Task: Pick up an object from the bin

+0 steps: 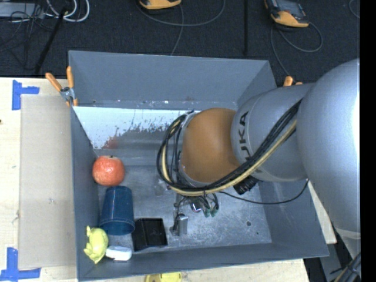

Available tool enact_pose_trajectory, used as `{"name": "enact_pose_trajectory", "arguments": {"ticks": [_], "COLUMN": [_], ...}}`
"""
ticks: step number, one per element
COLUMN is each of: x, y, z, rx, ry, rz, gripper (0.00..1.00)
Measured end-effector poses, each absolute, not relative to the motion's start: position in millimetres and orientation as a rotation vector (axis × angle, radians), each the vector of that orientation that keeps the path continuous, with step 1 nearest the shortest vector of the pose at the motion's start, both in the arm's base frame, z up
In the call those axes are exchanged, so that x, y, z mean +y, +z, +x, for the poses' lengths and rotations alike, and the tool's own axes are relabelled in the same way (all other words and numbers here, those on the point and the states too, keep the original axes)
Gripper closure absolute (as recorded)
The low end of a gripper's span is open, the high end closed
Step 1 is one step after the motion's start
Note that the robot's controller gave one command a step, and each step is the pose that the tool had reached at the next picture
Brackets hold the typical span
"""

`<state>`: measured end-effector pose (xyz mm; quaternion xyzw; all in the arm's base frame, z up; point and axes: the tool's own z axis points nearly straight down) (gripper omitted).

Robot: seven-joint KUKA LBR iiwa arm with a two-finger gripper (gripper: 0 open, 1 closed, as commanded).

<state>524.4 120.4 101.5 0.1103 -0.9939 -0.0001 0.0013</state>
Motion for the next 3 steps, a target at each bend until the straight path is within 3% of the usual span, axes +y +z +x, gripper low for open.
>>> {"name": "enact_pose_trajectory", "arguments": {"ticks": [1, 2, 3], "x": [141, 169, 171], "y": [103, 83, 72], "z": [515.7, 522.0, 492.9], "rx": [-3.096, -3.019, -3.045], "ry": [0.0, 0.0, 0.003], "rz": [0.52, 0.882, 0.795], "gripper": [0.0, 0.0, 1.0]}}
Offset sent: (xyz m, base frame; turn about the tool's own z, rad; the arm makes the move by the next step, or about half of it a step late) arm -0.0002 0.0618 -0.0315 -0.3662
